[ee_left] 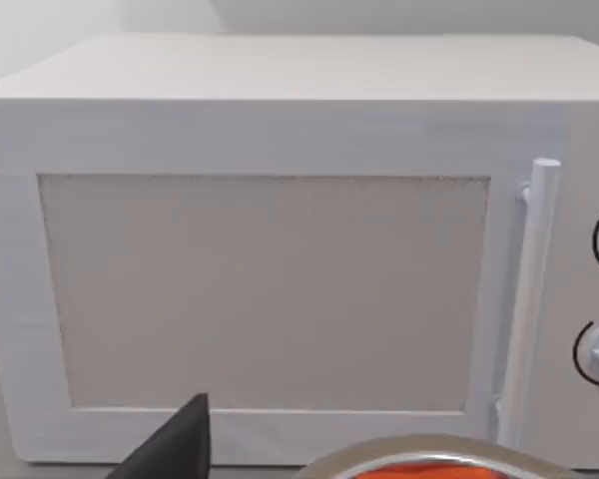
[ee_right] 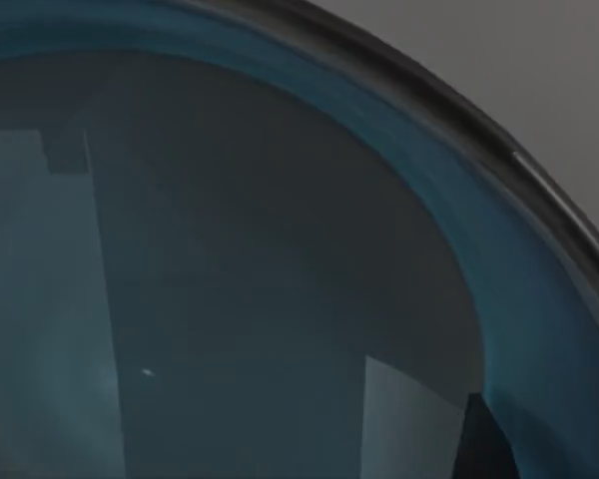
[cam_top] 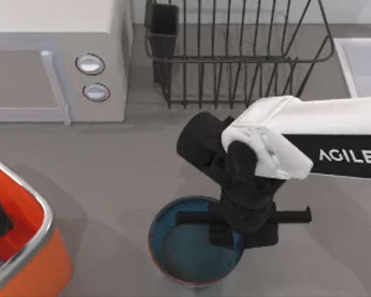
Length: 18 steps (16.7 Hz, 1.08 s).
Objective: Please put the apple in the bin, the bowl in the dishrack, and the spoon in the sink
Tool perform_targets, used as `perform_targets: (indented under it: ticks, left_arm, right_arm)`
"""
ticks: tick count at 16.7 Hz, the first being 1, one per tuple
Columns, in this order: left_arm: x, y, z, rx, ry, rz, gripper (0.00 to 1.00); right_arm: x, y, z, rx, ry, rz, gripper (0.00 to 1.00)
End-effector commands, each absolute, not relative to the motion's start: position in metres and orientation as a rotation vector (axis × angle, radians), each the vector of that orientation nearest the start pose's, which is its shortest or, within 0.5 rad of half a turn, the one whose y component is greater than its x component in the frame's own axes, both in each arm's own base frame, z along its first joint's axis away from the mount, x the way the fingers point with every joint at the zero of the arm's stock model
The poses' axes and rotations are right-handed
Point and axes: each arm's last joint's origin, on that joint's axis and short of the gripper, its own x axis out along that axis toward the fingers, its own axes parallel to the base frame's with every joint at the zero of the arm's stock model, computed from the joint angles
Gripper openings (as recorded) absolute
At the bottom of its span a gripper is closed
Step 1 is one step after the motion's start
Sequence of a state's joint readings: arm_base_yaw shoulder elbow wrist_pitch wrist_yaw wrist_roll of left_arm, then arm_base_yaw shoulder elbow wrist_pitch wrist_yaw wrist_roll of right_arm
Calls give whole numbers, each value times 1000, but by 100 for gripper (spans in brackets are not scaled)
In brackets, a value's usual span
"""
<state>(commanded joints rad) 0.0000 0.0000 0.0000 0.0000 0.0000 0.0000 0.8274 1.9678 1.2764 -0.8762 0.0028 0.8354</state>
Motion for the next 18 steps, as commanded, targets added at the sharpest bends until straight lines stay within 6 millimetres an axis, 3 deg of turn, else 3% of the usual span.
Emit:
perform_targets:
  ticks: [9, 15, 18]
  left_arm:
    - [106, -1, 160, 0, 0, 0, 100]
    - [106, -1, 160, 0, 0, 0, 100]
    - [106, -1, 160, 0, 0, 0, 100]
  right_arm:
    - [239, 261, 227, 7, 1572, -10, 0]
    - [238, 263, 230, -3, 1551, 8, 0]
    - [236, 271, 241, -51, 1400, 96, 0]
